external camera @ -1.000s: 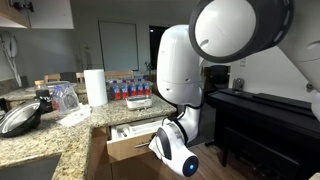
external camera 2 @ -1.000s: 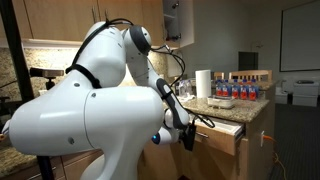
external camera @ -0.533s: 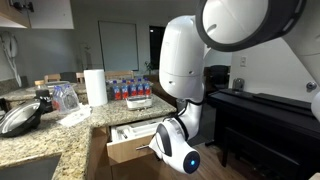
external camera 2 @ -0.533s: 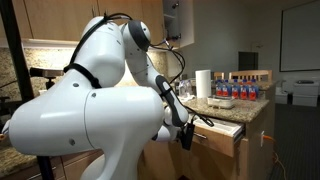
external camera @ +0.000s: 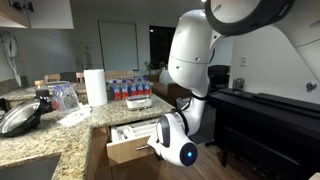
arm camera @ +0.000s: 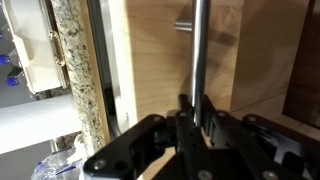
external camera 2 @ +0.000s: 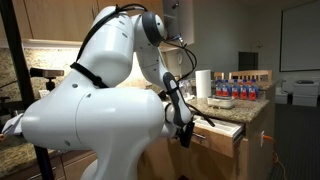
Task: Open the top drawer
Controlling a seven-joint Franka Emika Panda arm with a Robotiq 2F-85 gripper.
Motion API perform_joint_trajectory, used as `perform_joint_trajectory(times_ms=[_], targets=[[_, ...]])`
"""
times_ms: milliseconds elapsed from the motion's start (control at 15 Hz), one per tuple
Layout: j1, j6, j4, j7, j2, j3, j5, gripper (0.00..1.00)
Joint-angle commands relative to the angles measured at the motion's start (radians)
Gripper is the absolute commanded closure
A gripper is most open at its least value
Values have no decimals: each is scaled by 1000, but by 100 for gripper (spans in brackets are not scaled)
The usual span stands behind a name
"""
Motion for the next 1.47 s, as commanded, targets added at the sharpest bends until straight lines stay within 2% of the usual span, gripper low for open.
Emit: perform_joint_trajectory(times_ms=[0, 200, 467, 800, 1400], targets=[[-158, 9, -33, -95, -45, 250, 28, 91], [-316, -23, -41, -205, -35, 408, 71, 91], [-407, -91, -80, -287, -26, 521, 117, 91], [-438, -172, -123, -300, -17, 589, 146, 91], [-438, -271, -208, -271, -33, 642, 171, 91]])
